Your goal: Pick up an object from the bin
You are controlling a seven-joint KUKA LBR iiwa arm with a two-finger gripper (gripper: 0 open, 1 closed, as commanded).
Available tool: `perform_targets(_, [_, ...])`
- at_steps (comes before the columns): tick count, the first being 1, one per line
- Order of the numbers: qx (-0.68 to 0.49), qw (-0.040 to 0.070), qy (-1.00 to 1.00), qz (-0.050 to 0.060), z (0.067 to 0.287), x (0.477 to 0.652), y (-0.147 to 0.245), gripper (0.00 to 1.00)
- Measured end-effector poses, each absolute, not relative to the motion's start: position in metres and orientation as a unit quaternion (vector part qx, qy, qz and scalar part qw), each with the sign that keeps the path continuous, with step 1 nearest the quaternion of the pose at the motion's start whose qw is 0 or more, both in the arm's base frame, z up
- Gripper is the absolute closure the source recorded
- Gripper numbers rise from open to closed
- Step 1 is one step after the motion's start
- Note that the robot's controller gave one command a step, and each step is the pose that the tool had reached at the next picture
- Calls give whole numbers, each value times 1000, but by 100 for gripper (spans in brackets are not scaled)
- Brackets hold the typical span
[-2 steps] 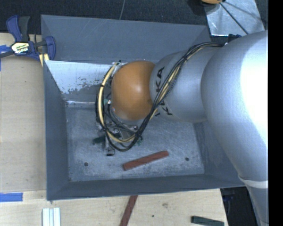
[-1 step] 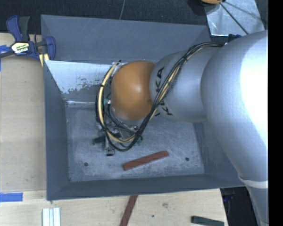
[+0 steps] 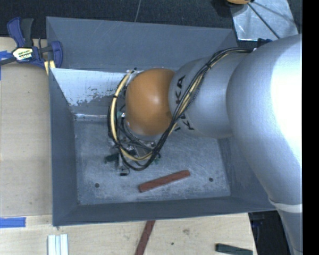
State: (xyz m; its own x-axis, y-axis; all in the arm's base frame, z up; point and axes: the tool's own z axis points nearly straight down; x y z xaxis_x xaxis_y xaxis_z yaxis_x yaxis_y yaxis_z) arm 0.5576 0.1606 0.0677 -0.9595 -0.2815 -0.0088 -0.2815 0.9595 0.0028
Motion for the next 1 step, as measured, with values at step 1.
perform_targets(1, [-142,2,990,1,72,557,160,100])
